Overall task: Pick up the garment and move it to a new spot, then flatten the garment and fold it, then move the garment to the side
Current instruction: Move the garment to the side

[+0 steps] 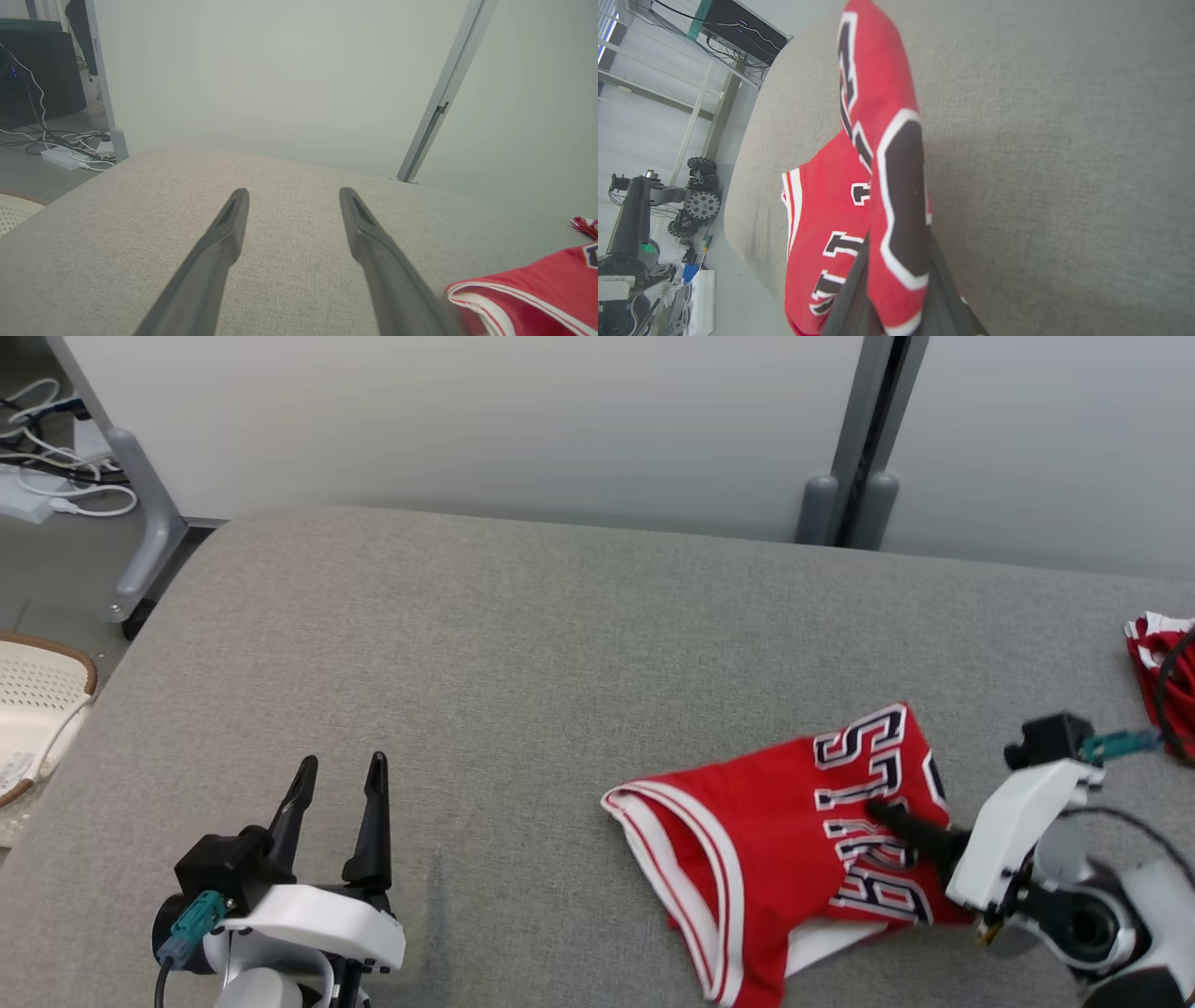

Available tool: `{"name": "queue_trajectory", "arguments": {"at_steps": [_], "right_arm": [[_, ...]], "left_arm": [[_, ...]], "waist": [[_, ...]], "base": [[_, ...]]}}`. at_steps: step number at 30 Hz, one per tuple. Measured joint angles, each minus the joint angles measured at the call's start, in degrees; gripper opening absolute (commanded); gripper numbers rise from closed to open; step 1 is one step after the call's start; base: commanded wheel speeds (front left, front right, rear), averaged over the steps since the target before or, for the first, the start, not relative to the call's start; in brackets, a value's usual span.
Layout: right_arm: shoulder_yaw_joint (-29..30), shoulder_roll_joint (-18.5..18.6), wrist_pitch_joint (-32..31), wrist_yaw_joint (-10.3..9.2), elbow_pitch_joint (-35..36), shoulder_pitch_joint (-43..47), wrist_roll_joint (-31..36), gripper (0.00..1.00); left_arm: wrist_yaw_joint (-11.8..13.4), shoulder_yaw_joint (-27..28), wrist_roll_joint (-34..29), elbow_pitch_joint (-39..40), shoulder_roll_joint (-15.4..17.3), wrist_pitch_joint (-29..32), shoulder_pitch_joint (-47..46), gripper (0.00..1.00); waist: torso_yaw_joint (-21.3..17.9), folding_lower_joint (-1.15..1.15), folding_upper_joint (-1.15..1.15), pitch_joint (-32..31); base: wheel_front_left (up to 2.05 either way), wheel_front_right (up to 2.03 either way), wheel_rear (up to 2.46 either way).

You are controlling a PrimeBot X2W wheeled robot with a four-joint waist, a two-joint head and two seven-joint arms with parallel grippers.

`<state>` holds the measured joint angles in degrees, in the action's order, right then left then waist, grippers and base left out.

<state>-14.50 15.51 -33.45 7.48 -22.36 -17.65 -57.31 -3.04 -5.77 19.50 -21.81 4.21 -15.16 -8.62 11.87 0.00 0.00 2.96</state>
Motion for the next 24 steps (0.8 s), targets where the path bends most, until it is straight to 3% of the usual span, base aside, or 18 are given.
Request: {"name": "queue_trajectory", "arguments": {"at_steps": [13,24], "right_arm": [[-8.5,14.3,5.7,0.0,0.9,-17.8,-3.3,0.0],[-13.3,22.0,10.6,0.01,-3.5,-27.8,-7.4,0.0]], "left_arm": [[0.0,-1.4,-1.3,3.1,-0.7,0.0,-4.6,1.0],[0.1,-1.6,-2.4,3.5,-1.0,0.0,-7.3,1.0]], "waist": [[-2.6,0.0,0.0,8.7],[-5.2,0.0,0.0,15.6]], "base": [[0.0,0.0,0.0],[0.0,0.0,0.0]]}}
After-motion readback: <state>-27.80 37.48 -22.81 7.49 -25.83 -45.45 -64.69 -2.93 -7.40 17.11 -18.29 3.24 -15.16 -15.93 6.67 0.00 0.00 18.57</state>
